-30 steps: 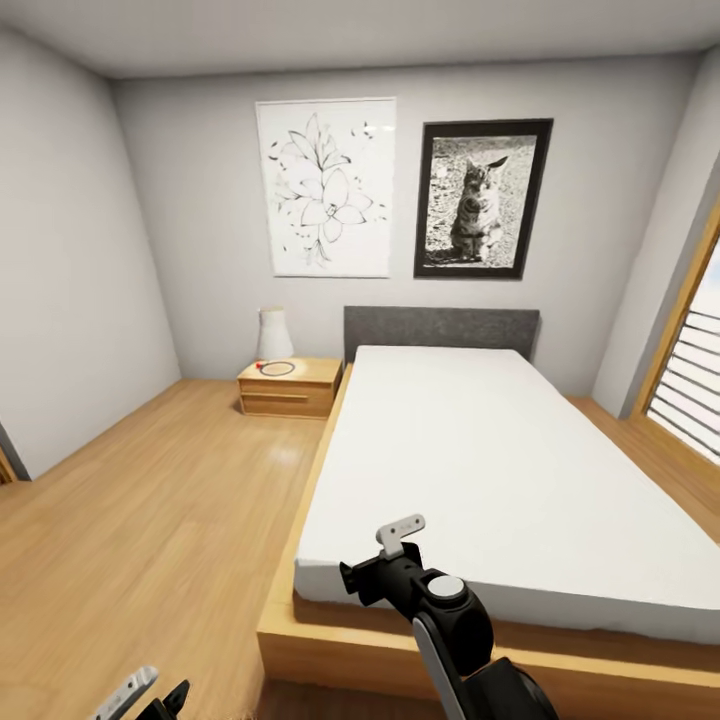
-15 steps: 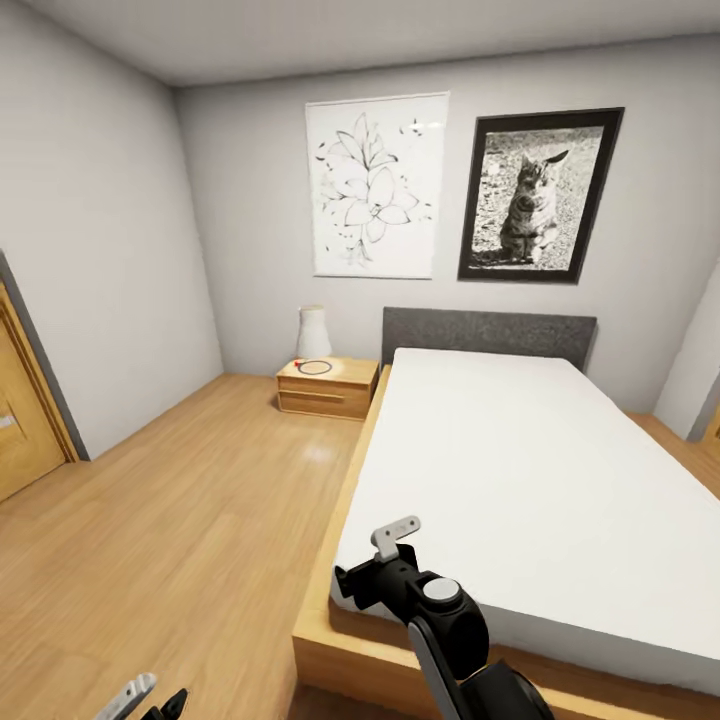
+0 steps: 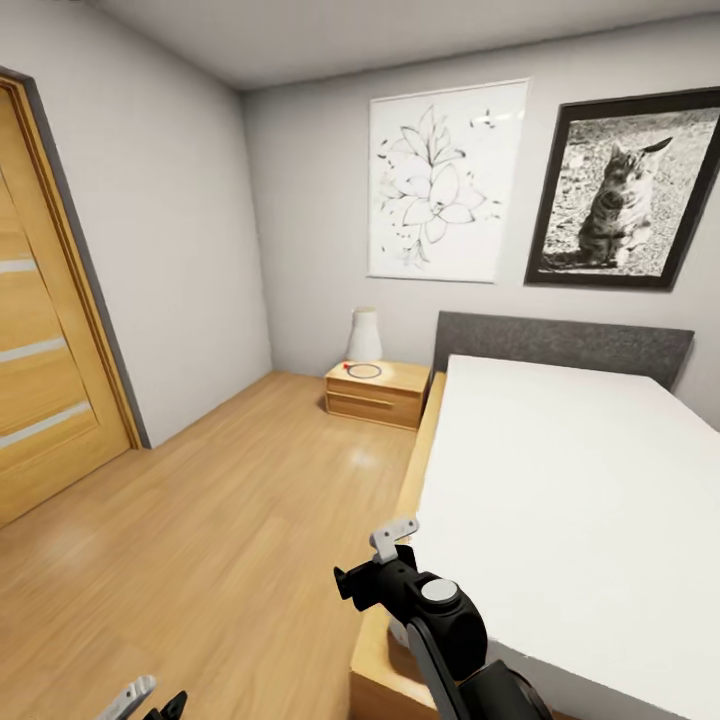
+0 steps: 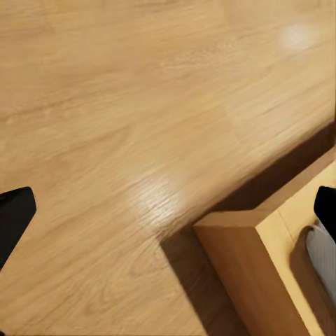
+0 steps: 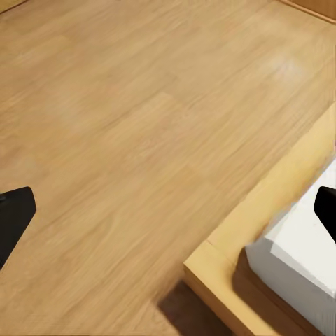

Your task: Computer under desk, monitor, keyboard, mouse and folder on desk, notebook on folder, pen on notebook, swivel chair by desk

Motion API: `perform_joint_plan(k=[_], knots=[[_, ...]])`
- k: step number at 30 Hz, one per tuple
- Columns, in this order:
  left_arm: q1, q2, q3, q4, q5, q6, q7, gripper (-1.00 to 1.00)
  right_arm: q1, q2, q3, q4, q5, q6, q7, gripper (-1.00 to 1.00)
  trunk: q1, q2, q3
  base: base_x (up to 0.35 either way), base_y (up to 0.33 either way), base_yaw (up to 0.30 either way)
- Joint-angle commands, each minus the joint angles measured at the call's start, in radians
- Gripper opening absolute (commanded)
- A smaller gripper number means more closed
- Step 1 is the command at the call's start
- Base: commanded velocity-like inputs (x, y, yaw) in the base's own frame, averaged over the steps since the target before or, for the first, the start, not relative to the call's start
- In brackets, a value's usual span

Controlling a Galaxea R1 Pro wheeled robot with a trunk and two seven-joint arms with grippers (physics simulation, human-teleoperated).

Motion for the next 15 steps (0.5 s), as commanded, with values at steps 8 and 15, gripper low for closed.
perform_joint_plan(k=[8, 15], knots=[[0.0, 0.0, 0.001, -0.001, 0.01, 0.004, 0.006, 1.0, -0.001, 0.0, 0.0, -0.001, 0.002, 0.005, -0.001, 1.0, 0.001, -0.001, -0.001, 0.194, 0.278, 0.279], [0.0, 0.0, -0.001, 0.0, 0.009, 0.004, 0.006, 1.0, -0.001, 0.0, 0.0, -0.001, 0.001, 0.005, -0.001, 1.0, 0.001, -0.001, -0.001, 0.21, 0.282, 0.279]])
